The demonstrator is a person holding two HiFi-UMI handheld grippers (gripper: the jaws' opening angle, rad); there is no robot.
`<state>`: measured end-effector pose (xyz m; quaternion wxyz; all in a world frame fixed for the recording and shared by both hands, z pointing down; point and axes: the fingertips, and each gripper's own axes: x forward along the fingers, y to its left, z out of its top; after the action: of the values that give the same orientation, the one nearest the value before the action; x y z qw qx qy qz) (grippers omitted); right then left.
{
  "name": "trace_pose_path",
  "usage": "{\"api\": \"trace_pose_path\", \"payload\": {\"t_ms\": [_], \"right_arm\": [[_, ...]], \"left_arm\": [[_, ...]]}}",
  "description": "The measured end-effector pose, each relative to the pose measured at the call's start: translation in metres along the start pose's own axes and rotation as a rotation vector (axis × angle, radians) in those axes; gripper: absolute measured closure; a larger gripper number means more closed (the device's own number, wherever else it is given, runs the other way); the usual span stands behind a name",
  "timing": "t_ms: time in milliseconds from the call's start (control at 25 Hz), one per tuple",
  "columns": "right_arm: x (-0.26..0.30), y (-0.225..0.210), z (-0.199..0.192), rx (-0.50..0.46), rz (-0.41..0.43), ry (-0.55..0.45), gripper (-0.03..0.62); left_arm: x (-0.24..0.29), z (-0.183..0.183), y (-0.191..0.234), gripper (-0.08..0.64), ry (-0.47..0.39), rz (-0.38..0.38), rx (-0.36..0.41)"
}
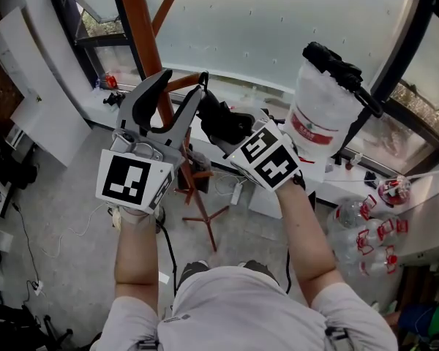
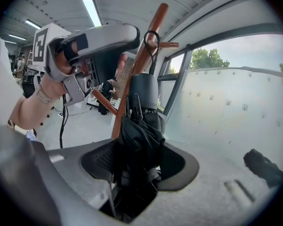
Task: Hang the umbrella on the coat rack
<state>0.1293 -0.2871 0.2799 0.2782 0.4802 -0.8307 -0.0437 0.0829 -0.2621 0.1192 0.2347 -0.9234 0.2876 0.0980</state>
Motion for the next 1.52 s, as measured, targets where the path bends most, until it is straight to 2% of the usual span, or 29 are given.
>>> {"api": "trace_pose_path", "payload": {"t_ms": [240,760,1120,1520], "right_arm": [[0.003,0.002,0.004,0.0,0.002,-0.001,0.368],[0.007,0.007,0.011,-0.01,0.023,-0.026,0.368],[0.017,0.015,0.015,0.006,0.051,-0.053,0.367],[0.035,0.02,0.011,-0.007,0.072,-0.035,0.365]], "left_arm": [[0.013,0.002,0.004,0.364,0.008,0.013,0.035],[0.015,0.004,0.026,0.364,-0.023,0.048,-0.045],[0.003,-0.004,0.041,0.376,0.018,0.099,-0.018],[-0.015,-0.026,0.054,0.376,0.072,0.123,-0.052]]}}
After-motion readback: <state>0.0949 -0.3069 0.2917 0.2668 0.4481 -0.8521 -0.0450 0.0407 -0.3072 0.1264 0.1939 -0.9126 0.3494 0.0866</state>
